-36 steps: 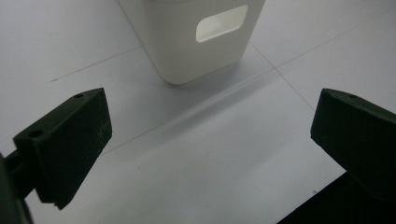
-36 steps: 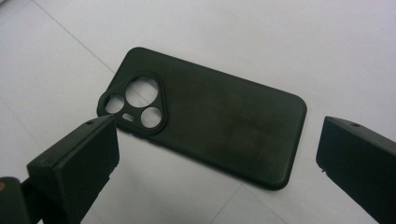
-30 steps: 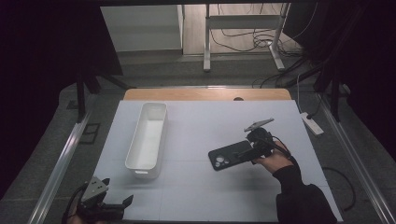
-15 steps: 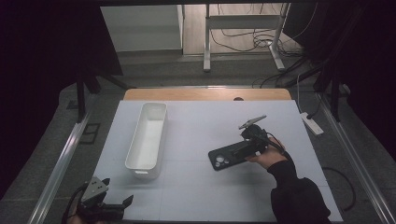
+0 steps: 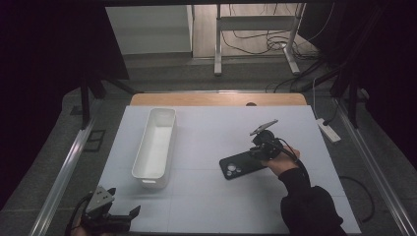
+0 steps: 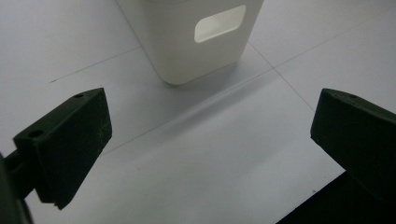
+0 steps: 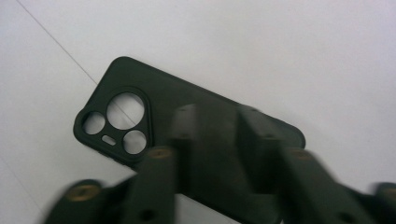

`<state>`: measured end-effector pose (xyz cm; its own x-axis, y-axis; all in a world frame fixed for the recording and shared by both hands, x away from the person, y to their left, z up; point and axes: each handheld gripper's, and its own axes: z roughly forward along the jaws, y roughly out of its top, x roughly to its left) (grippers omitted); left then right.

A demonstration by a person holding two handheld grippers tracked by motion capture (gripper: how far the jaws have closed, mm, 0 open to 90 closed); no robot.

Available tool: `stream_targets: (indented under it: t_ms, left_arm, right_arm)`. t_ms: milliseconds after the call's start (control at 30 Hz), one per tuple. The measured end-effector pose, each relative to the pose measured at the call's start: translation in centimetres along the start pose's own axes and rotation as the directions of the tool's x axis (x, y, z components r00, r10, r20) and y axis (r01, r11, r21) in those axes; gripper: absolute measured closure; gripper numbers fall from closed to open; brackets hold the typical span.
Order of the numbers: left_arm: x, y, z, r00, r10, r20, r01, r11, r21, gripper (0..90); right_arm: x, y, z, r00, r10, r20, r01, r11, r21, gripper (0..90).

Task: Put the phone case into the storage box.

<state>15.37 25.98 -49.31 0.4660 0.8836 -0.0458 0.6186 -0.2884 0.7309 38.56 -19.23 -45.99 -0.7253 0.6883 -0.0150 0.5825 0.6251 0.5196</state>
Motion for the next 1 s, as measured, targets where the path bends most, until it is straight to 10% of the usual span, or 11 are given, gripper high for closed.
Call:
stream_targets:
  t_ms: [1000]
  left_arm:
    - [-0.1,0.0,0.0,0.9999,0.01,-0.003,-0.01,0.9999,0.004,0.0]
  right_arm:
    - [-2.0,1.5,2.3,0.9991,0.023,0.034,-0.023,1.0,-0.019,90.0]
